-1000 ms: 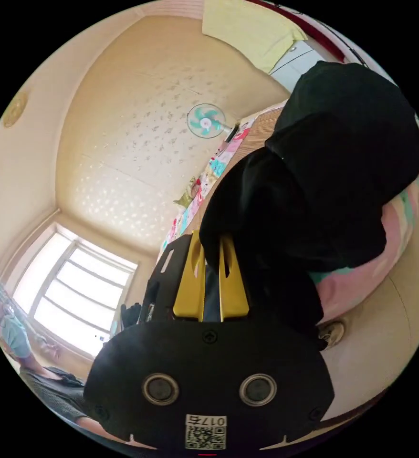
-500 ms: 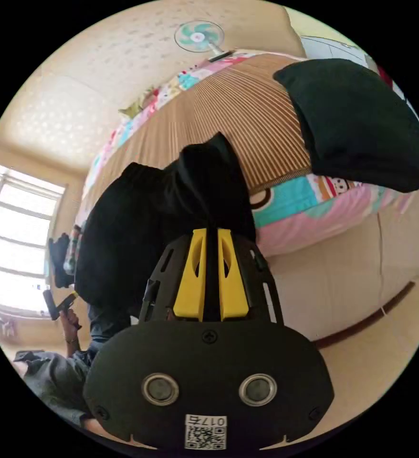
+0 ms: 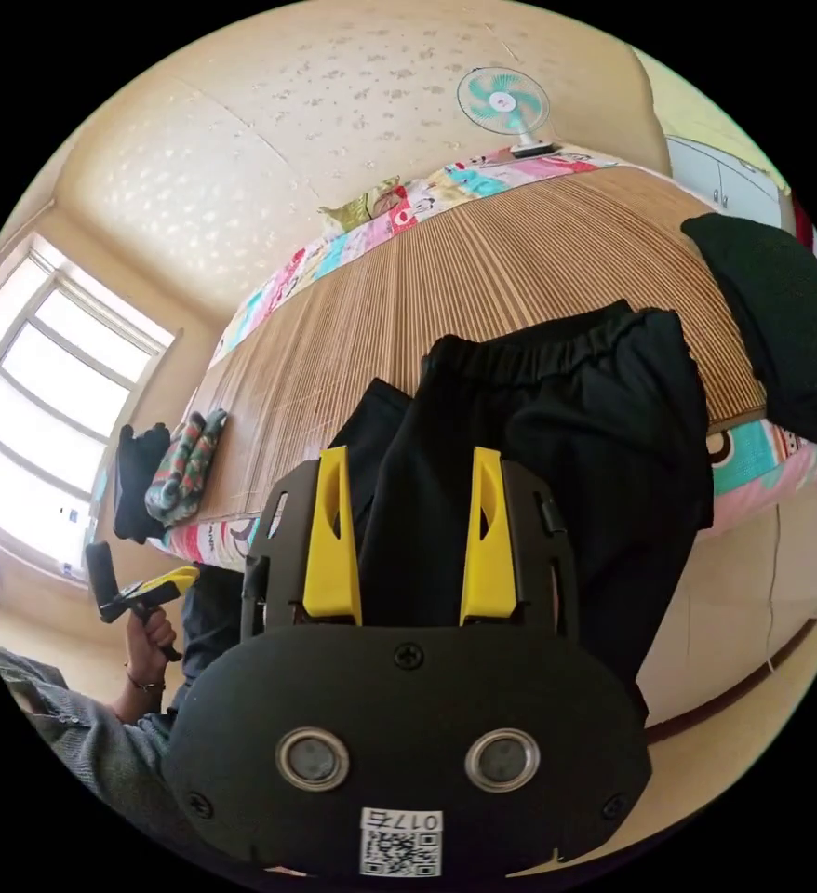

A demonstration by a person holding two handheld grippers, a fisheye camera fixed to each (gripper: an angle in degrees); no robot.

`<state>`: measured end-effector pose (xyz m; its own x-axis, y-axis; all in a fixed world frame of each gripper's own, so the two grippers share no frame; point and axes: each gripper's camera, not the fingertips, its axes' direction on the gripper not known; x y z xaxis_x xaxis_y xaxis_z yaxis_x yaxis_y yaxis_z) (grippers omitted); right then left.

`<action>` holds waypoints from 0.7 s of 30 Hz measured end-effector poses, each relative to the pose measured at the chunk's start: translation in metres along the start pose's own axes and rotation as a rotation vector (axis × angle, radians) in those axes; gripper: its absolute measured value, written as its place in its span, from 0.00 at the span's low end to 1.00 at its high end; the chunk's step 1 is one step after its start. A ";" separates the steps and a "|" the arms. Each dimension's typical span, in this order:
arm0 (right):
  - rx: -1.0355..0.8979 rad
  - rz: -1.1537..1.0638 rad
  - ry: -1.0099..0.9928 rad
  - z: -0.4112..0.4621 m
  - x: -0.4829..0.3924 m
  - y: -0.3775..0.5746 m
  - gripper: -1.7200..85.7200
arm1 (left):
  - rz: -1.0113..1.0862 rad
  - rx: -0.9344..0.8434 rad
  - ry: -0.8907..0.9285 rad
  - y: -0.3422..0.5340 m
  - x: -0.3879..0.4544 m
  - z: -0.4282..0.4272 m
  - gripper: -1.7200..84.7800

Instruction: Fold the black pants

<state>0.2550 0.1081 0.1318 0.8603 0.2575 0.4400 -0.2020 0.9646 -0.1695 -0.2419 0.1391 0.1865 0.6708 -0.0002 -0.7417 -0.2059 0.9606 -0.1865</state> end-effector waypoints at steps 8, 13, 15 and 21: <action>0.000 0.049 -0.208 0.009 0.045 0.000 0.08 | 0.147 -0.067 0.055 -0.012 0.024 0.020 0.10; 0.417 -0.067 -1.275 -0.079 0.115 0.047 0.04 | 0.222 0.115 0.208 -0.024 0.007 0.005 0.19; 0.559 -0.196 -1.604 -0.117 0.119 0.065 0.03 | 0.210 0.170 0.250 -0.034 -0.004 0.000 0.22; 0.628 -0.547 -2.241 -0.185 0.085 0.077 0.02 | 0.296 0.282 0.326 -0.067 0.001 -0.031 0.30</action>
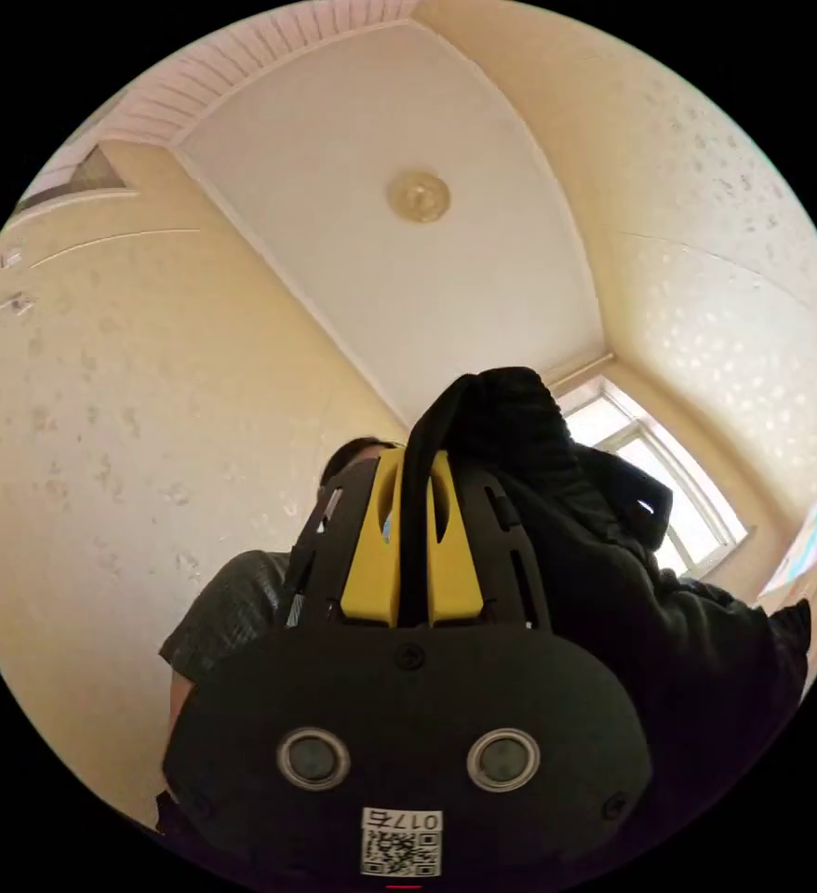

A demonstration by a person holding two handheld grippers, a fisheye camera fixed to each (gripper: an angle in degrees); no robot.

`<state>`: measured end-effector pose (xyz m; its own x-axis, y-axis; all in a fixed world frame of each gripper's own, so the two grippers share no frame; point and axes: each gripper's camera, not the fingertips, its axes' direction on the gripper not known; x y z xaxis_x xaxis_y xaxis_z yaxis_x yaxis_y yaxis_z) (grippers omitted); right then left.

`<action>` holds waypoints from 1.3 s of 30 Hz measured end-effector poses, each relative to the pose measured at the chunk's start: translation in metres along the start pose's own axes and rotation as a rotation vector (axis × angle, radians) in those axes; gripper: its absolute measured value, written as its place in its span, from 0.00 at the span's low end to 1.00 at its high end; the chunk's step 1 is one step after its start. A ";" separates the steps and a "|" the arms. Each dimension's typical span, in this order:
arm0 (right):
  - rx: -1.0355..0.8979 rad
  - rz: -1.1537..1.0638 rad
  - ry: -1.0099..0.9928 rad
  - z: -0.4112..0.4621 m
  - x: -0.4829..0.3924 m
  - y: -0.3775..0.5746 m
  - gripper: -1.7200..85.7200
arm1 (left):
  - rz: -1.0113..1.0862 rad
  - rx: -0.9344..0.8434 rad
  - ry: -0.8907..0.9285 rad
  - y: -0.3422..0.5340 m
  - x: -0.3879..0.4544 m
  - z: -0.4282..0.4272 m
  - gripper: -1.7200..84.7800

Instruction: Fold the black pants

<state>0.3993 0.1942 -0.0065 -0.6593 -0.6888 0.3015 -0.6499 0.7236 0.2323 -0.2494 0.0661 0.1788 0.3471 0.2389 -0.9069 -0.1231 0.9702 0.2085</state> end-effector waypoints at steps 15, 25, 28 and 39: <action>-0.256 0.013 0.489 0.062 -0.053 0.012 0.02 | 0.450 0.356 0.636 -0.006 0.061 -0.182 0.04; -1.163 0.363 1.371 0.170 0.122 0.097 0.04 | 0.152 0.462 0.142 -0.102 0.027 -0.254 0.05; -1.407 -0.170 1.892 0.213 0.216 0.032 0.06 | 0.033 0.369 -0.123 -0.257 -0.026 -0.212 0.07; -1.160 -0.008 2.151 0.190 0.372 -0.049 0.16 | -0.038 0.187 -0.229 -0.269 -0.136 -0.105 0.18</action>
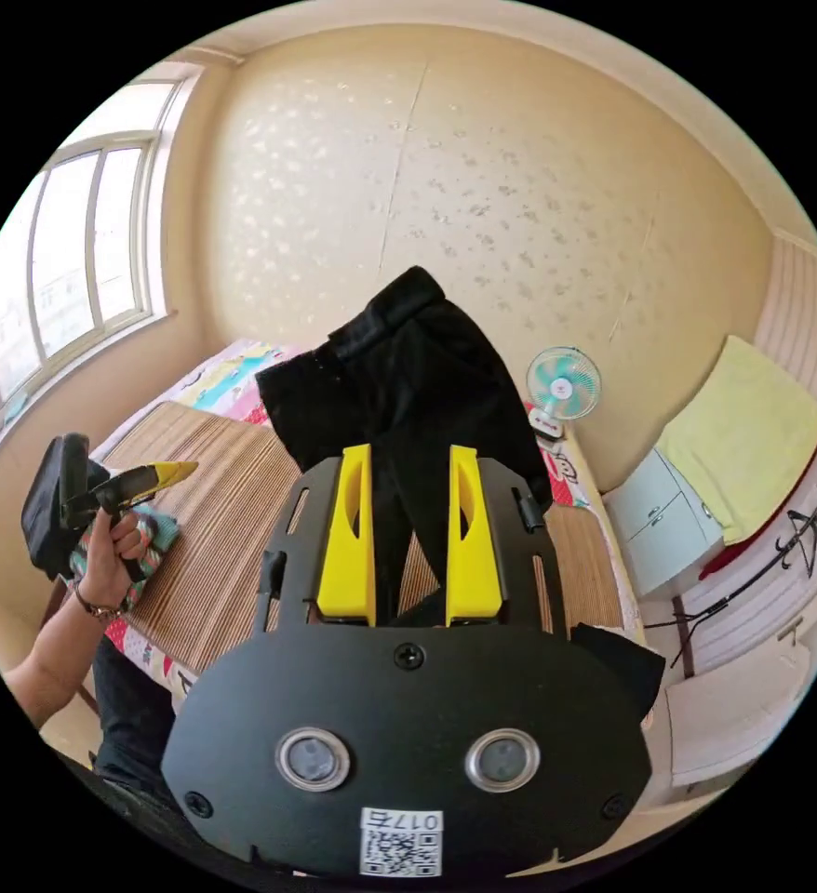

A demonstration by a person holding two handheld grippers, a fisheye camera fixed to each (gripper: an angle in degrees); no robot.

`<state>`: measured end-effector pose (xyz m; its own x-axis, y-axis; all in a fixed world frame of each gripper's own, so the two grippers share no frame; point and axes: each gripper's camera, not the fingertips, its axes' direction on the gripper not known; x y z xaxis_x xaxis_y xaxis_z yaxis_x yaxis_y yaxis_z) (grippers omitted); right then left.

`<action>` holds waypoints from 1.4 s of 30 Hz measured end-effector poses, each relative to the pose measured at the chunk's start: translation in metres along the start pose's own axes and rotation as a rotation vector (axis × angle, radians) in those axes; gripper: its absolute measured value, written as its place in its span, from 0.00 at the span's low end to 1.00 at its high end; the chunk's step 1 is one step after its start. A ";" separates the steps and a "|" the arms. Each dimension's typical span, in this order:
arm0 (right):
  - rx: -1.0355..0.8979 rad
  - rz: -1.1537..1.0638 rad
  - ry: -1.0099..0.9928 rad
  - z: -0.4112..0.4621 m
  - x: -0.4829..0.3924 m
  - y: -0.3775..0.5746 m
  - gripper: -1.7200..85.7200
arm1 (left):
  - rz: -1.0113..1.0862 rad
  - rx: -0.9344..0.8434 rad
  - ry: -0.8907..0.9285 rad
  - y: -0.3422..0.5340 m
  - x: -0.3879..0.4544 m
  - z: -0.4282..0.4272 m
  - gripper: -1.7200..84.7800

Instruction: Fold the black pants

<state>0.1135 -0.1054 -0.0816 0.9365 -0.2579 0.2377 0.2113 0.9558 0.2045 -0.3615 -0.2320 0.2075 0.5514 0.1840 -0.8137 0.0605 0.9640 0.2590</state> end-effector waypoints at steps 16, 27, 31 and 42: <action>-0.191 0.363 -0.608 0.164 0.036 0.251 0.05 | -0.146 -0.287 0.180 0.219 0.021 0.085 0.13; 0.318 0.680 -0.959 0.105 0.268 0.380 0.03 | -0.201 -0.333 0.096 0.227 0.047 0.148 0.16; -0.072 1.061 -0.507 0.126 0.289 0.461 0.03 | -0.237 -0.447 0.035 0.232 0.054 0.194 0.17; -0.302 0.505 -0.069 0.178 0.253 0.346 0.02 | 0.163 -0.746 -0.186 0.180 0.161 0.439 0.02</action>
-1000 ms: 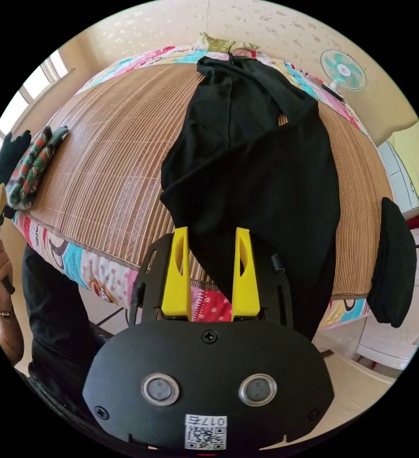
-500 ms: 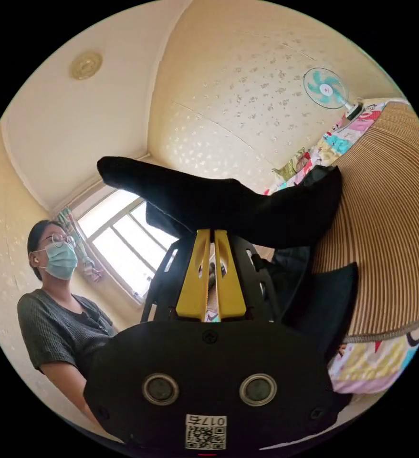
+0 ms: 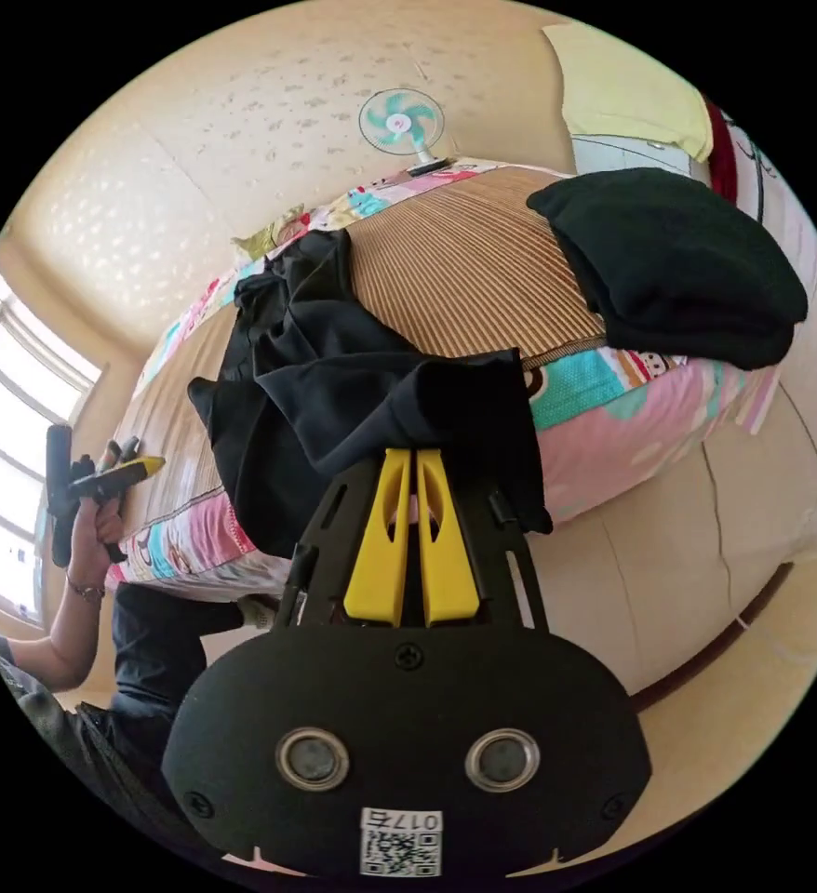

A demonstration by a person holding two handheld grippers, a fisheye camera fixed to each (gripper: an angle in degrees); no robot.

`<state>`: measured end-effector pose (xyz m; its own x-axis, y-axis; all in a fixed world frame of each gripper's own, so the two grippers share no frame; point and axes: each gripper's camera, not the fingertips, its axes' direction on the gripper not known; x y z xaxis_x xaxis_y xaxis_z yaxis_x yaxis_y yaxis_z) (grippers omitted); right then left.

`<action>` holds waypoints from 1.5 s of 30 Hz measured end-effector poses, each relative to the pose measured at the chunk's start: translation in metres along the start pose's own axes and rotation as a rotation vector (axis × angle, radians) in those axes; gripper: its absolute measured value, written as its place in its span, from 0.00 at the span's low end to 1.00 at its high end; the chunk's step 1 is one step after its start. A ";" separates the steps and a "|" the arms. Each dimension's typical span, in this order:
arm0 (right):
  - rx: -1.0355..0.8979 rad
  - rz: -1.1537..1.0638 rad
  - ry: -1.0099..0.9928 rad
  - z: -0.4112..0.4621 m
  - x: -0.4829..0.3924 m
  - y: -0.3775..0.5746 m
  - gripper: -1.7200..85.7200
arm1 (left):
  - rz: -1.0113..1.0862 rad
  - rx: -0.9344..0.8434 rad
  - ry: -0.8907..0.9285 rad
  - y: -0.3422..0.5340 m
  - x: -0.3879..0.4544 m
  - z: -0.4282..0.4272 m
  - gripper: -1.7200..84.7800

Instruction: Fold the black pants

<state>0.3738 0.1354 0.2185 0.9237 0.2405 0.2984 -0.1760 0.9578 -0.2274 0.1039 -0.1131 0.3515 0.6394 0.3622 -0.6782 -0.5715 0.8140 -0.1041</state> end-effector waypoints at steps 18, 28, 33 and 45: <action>-0.206 -0.402 0.056 0.218 -0.165 -0.381 0.02 | -0.278 -0.047 -0.435 -0.183 -0.200 0.023 0.01; -0.189 -0.180 -0.388 0.257 -0.096 -0.435 0.02 | -0.374 0.051 -0.444 -0.161 -0.267 -0.015 0.01; -0.180 -0.209 -0.337 0.241 -0.092 -0.392 0.02 | -0.362 -0.032 -0.233 -0.067 -0.246 -0.049 0.01; -0.221 -0.239 -0.150 0.153 -0.064 -0.197 0.03 | -0.548 0.231 -0.098 0.288 -0.188 -0.204 0.01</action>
<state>0.2976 -0.0444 0.3860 0.8669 0.0499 0.4960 0.1319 0.9365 -0.3248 -0.2857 -0.0390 0.3010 0.8599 -0.1067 -0.4992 -0.0261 0.9674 -0.2518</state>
